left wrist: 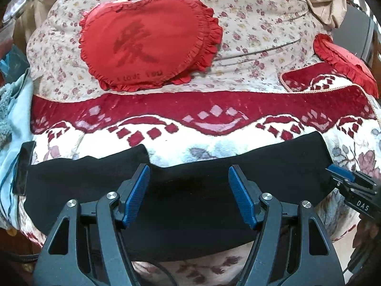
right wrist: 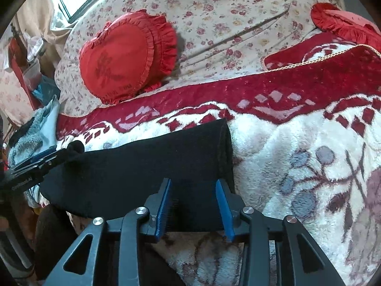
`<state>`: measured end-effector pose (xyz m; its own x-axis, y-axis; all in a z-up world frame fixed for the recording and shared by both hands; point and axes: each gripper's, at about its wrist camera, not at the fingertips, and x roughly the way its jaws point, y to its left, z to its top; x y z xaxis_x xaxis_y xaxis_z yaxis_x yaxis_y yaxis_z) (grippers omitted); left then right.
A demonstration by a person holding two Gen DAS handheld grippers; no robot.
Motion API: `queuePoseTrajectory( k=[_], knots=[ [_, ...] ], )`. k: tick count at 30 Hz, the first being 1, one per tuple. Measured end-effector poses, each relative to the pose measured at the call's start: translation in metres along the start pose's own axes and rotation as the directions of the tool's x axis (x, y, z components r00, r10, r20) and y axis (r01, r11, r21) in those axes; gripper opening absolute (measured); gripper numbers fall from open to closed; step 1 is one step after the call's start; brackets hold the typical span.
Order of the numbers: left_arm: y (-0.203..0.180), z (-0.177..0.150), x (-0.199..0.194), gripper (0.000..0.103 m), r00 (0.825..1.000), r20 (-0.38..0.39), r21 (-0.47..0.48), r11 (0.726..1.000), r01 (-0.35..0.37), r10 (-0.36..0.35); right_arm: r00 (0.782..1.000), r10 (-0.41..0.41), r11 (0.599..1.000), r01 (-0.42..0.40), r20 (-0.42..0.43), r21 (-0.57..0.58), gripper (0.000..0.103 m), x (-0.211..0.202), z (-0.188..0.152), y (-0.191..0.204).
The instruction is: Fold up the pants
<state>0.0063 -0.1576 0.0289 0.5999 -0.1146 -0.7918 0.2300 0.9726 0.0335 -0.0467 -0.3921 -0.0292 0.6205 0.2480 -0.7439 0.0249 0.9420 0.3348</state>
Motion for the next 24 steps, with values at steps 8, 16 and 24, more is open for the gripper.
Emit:
queuePoseTrajectory(
  k=[8,16,24],
  knots=[
    [-0.019,0.009,0.01,0.069,0.997,-0.032,0.042,0.997,0.069,-0.067,1.0,-0.009,1.0,0.009,0.004,-0.004,0.039,-0.004,-0.001,-0.004],
    [-0.059,0.027,0.028,0.069,0.984,-0.076,0.134,0.976,0.169,-0.16,1.0,-0.001,0.999,0.0,0.018,0.046,0.043,-0.01,-0.01,-0.025],
    [-0.112,0.041,0.057,0.069,0.951,-0.173,0.231,0.927,0.294,-0.258,0.998,0.068,0.993,-0.069,0.018,0.091,0.046,-0.003,-0.024,-0.039]
  ],
)
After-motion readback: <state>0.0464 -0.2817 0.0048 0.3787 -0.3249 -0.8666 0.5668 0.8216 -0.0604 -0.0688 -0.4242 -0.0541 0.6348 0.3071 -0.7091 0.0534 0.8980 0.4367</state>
